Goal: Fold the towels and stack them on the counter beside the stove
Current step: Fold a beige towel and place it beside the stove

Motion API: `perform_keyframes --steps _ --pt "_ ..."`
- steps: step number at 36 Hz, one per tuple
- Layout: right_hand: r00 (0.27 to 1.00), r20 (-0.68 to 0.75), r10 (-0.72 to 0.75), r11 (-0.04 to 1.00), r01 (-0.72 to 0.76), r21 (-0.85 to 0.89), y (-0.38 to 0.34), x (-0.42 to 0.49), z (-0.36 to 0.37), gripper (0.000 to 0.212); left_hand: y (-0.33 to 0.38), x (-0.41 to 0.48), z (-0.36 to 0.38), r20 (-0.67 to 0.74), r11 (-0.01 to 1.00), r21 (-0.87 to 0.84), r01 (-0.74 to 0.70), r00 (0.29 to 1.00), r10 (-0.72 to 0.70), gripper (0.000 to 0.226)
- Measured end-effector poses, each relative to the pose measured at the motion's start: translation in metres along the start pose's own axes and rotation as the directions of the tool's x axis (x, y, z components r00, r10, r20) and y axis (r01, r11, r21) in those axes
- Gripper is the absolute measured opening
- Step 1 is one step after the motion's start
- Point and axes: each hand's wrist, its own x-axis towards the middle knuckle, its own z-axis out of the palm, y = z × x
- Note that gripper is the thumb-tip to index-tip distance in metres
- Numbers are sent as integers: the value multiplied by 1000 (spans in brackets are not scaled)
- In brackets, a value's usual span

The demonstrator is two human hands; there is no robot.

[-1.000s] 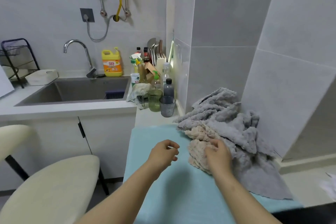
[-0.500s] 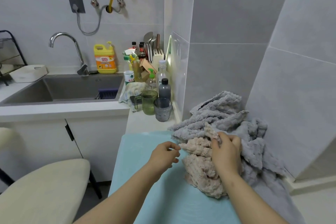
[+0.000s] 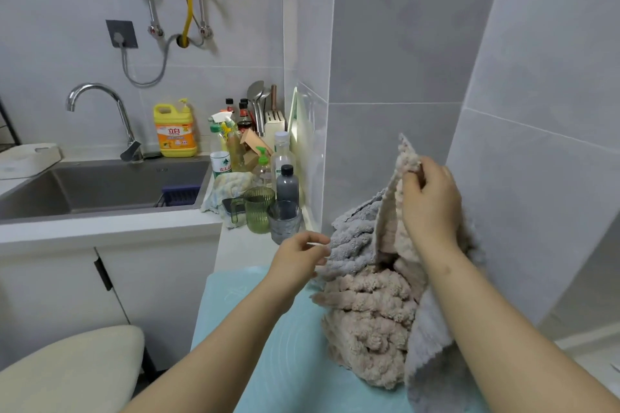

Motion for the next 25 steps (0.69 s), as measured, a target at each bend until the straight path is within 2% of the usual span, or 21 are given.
perform_keyframes --steps 2,4,6,8,10,12,13,18,20,23,25 --pt "996 33 -82 991 78 105 -19 4 -3 12 6 0 2 -10 998 31 -54 998 55 13" --pt "984 82 -160 963 137 232 -40 4 -4 20 12 0 3 -16 991 55 -121 992 122 29" --pt "975 132 -180 911 114 397 -59 0 -4 28 17 -3 2 -33 978 31 -206 978 207 48" --pt "972 175 -158 847 42 530 -73 -5 -2 26 23 -6 -5 -66 962 -42 -271 961 268 52" --pt "972 209 -106 790 -46 611 -80 -9 3 22 25 -6 -16 -147 950 -119 -289 951 271 45" --pt "968 247 -36 747 -138 650 -81 -15 9 21 26 -9 -33 -249 956 -107 -273 938 240 20" --pt "962 272 -2 743 -181 645 -79 -19 13 20 24 -10 -42 -294 962 -86 -260 929 225 11" --pt "894 437 96 804 -328 496 -63 -52 41 14 7 -14 -88 -442 986 3 -170 884 154 21" --pt "831 539 135 797 -415 440 -58 -65 54 23 1 -16 -104 -490 993 24 -119 864 115 21" --pt "716 680 158 809 -489 327 -52 -79 68 45 -8 -21 -122 -474 997 32 -65 878 73 16" --pt "632 764 126 820 -500 279 -51 -85 78 40 -12 -23 -133 -439 996 90 -12 897 51 14"
